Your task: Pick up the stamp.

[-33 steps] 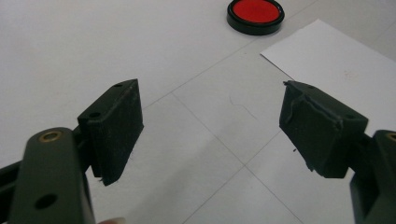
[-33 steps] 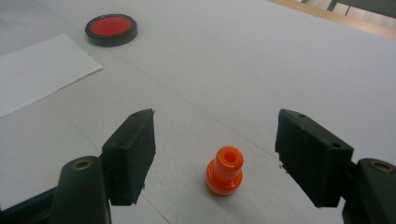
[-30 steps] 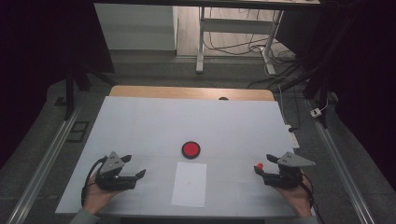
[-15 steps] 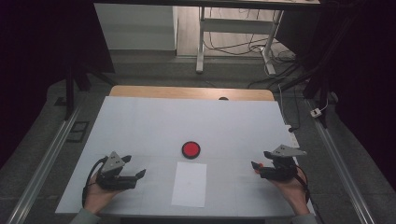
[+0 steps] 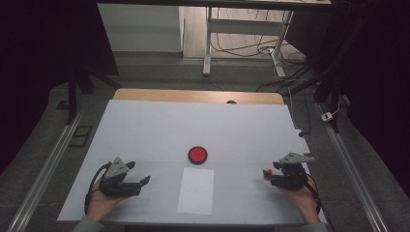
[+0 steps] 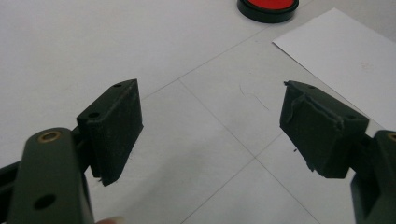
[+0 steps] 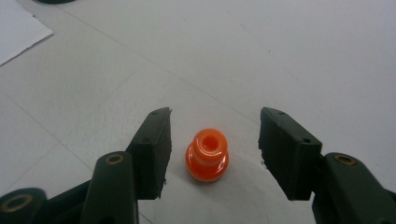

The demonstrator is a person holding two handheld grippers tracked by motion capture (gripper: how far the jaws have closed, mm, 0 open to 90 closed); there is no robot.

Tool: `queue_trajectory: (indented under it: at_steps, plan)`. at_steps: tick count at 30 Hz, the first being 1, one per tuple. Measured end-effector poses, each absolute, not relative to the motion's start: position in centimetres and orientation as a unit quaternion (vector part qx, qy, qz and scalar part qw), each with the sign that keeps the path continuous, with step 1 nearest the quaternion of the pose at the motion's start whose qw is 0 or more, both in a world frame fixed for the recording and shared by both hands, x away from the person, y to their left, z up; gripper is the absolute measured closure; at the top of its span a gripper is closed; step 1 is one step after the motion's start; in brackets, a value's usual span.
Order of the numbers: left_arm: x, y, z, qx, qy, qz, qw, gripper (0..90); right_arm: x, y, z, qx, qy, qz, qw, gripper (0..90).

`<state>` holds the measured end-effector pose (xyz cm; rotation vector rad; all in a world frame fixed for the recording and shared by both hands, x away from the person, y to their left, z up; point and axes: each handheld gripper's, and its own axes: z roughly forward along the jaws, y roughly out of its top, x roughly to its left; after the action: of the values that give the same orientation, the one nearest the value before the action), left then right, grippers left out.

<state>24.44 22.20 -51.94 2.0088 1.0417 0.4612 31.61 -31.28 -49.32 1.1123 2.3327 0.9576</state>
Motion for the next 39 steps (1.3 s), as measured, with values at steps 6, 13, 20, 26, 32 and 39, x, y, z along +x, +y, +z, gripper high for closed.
queue_trajectory:
  at_steps: [6,13,20,26,32,39]
  plan:
    - [24.5,22.1,-52.0,0.797,0.412,0.182,0.402,20.8,31.64,-31.46,-49.66,0.399,0.829,0.342,0.19,48.7]
    - [24.5,22.08,-52.05,0.798,0.412,0.182,0.401,20.8,31.73,-31.42,-50.09,0.396,0.831,0.343,0.185,57.1]
    - [24.51,22.08,-52.09,0.798,0.413,0.182,0.399,20.8,31.75,-31.43,-50.29,0.395,0.833,0.342,0.182,66.4]
    - [24.52,22.08,-52.11,0.799,0.412,0.182,0.398,20.8,31.81,-31.59,-50.37,0.392,0.834,0.345,0.179,71.4]
    - [24.53,22.08,-52.14,0.8,0.412,0.182,0.397,21.0,31.78,-31.65,-50.34,0.394,0.831,0.348,0.18,71.7]
    - [24.55,22.09,-52.19,0.801,0.412,0.182,0.395,21.0,31.6,-31.92,-49.82,0.399,0.818,0.369,0.191,71.8]
